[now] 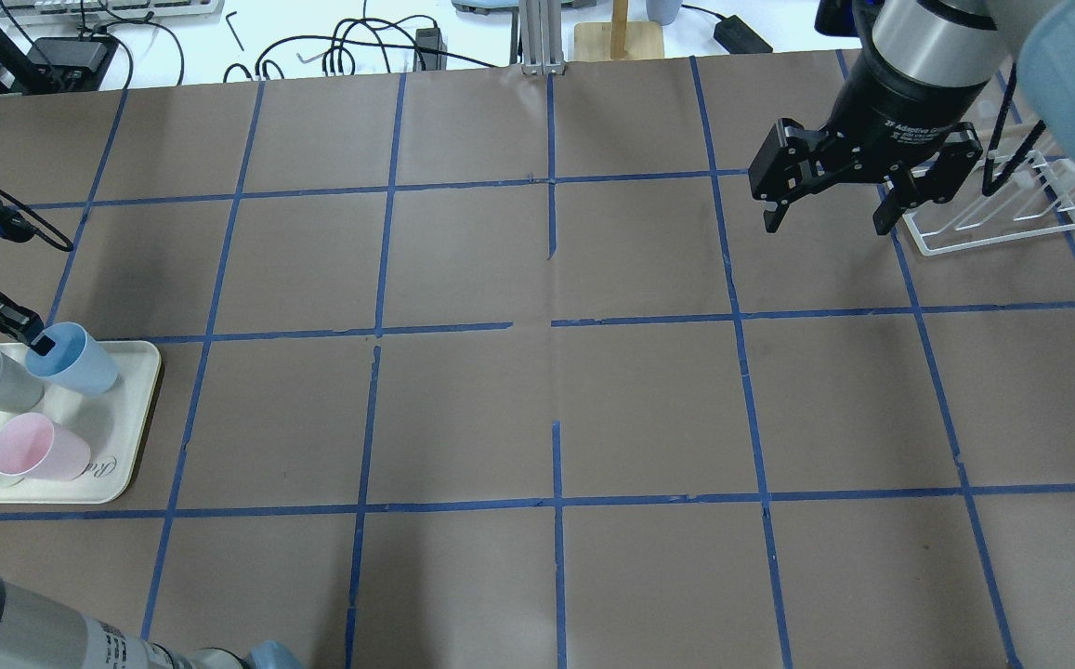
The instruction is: Transfer IKEA cup to right arm and place on rack
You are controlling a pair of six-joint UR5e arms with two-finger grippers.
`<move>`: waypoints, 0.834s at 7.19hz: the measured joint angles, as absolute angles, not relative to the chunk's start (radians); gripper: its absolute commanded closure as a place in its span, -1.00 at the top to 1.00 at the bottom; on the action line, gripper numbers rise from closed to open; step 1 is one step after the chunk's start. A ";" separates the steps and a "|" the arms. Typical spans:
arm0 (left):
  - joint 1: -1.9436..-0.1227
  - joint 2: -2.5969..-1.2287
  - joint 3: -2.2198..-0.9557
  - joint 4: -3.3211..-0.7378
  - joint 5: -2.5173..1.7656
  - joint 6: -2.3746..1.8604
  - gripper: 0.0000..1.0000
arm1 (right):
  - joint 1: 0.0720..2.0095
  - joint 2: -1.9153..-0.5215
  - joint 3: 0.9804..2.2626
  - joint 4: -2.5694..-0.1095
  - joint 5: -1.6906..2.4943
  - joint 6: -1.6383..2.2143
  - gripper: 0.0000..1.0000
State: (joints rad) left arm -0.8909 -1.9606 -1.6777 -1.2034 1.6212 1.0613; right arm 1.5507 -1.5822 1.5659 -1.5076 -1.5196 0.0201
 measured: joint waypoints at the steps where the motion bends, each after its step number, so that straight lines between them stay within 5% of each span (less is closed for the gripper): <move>1: -0.905 -1.933 -1.662 -1.217 1.607 1.019 -1.00 | 1.547 -1.582 1.562 -1.512 -1.515 -0.013 1.00; 6: -1.066 -1.743 -1.595 -1.468 1.459 0.612 -1.00 | 1.491 -1.594 1.541 -1.539 -1.387 -0.346 1.00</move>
